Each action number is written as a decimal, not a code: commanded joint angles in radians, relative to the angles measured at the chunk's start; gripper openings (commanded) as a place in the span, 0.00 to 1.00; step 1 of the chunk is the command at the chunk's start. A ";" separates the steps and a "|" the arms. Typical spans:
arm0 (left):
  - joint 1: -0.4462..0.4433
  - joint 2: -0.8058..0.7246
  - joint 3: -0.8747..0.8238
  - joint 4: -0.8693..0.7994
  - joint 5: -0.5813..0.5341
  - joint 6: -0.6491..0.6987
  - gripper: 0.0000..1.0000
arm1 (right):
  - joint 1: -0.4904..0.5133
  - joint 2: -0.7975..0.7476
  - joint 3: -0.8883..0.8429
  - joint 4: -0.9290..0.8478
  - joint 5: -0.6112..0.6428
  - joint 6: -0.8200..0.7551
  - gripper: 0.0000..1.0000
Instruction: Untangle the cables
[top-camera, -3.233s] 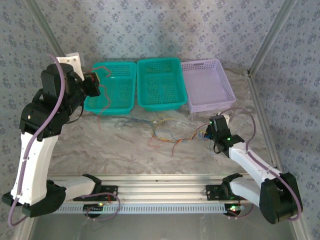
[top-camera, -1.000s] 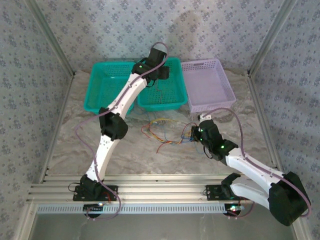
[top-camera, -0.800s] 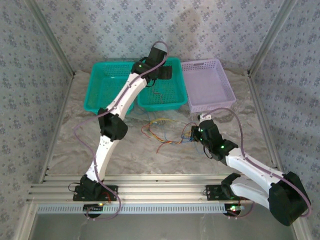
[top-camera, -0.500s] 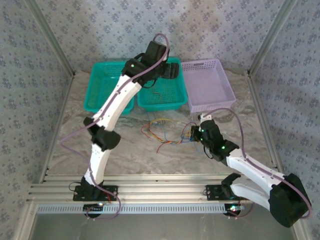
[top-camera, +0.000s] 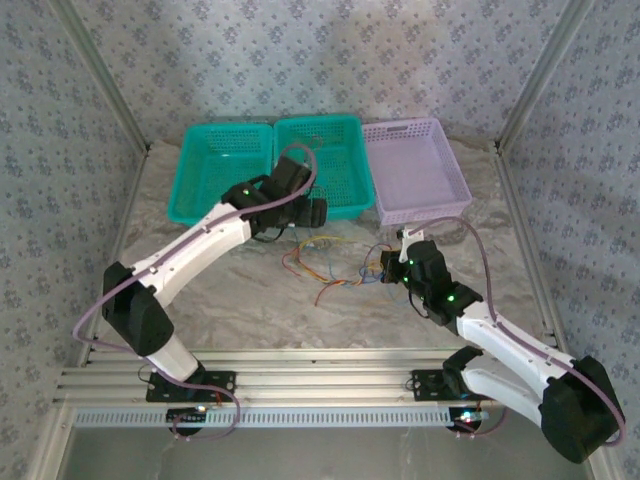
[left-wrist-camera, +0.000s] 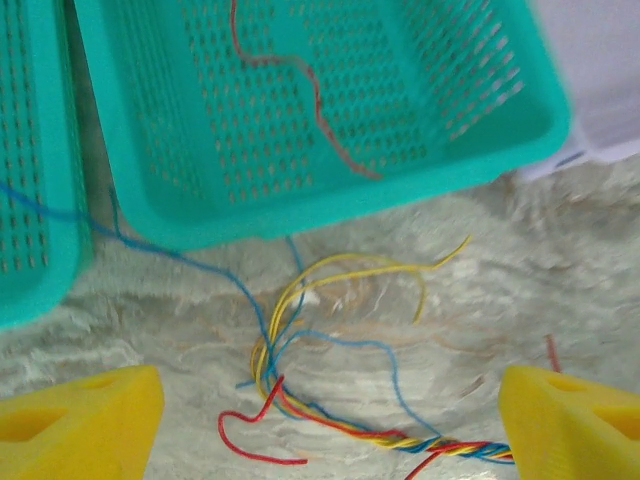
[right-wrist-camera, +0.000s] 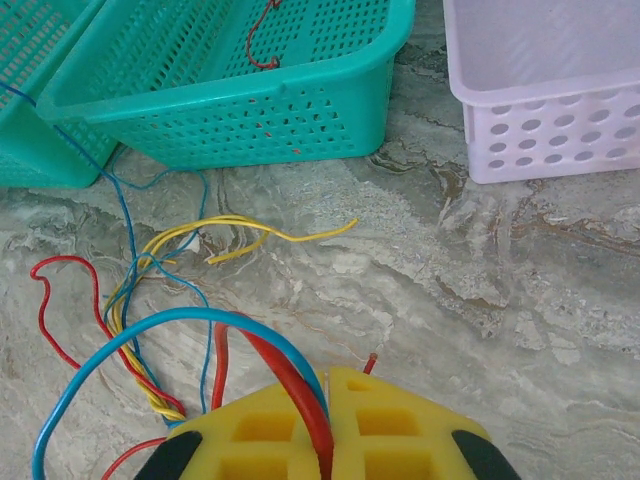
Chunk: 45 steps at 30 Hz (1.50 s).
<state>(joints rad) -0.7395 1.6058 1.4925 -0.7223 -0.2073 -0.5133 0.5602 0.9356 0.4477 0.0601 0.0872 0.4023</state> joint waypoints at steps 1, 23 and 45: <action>0.024 -0.047 -0.074 0.112 0.004 -0.089 0.86 | -0.006 -0.009 -0.012 0.027 -0.018 -0.011 0.00; 0.066 0.204 -0.138 0.249 0.026 -0.120 0.62 | -0.002 -0.016 -0.014 0.029 -0.043 -0.008 0.00; -0.014 0.011 -0.305 0.188 0.008 -0.119 0.68 | 0.004 -0.001 -0.007 0.028 -0.036 -0.006 0.00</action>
<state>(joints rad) -0.7422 1.6726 1.2026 -0.5087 -0.1814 -0.6380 0.5587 0.9360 0.4416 0.0654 0.0551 0.4023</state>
